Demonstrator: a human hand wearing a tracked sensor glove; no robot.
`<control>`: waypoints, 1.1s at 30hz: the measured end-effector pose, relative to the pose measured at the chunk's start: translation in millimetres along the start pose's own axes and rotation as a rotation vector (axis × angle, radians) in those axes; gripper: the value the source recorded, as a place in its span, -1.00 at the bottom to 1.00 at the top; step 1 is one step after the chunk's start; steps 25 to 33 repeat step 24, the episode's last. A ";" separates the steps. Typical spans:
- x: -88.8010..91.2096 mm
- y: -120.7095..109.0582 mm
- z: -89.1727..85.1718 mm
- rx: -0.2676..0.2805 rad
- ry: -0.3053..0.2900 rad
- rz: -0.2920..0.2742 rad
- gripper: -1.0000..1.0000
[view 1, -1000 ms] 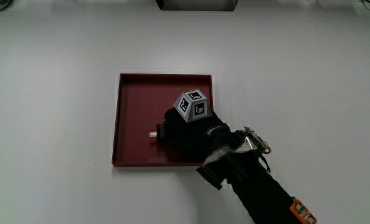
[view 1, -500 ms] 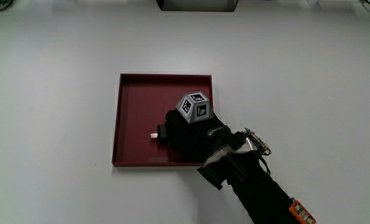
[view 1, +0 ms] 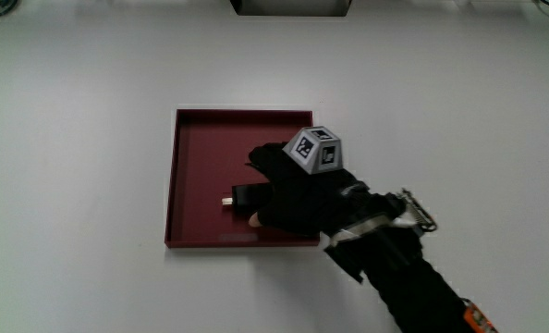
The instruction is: Place charger into plate
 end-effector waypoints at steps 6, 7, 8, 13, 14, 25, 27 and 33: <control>-21.3 -59.3 38.7 0.083 -0.063 0.006 -1.00; -23.3 -66.9 43.9 0.092 -0.056 0.011 -1.00; -26.6 -74.6 49.0 0.097 -0.063 0.023 -1.00; -40.4 -106.7 68.0 0.125 -0.106 0.023 -1.00; -42.0 -111.3 70.1 0.119 -0.113 0.030 -1.00; -46.7 -144.0 84.4 0.110 -0.112 0.041 -1.00; -46.7 -144.0 84.4 0.110 -0.112 0.041 -1.00; -46.7 -144.0 84.4 0.110 -0.112 0.041 -1.00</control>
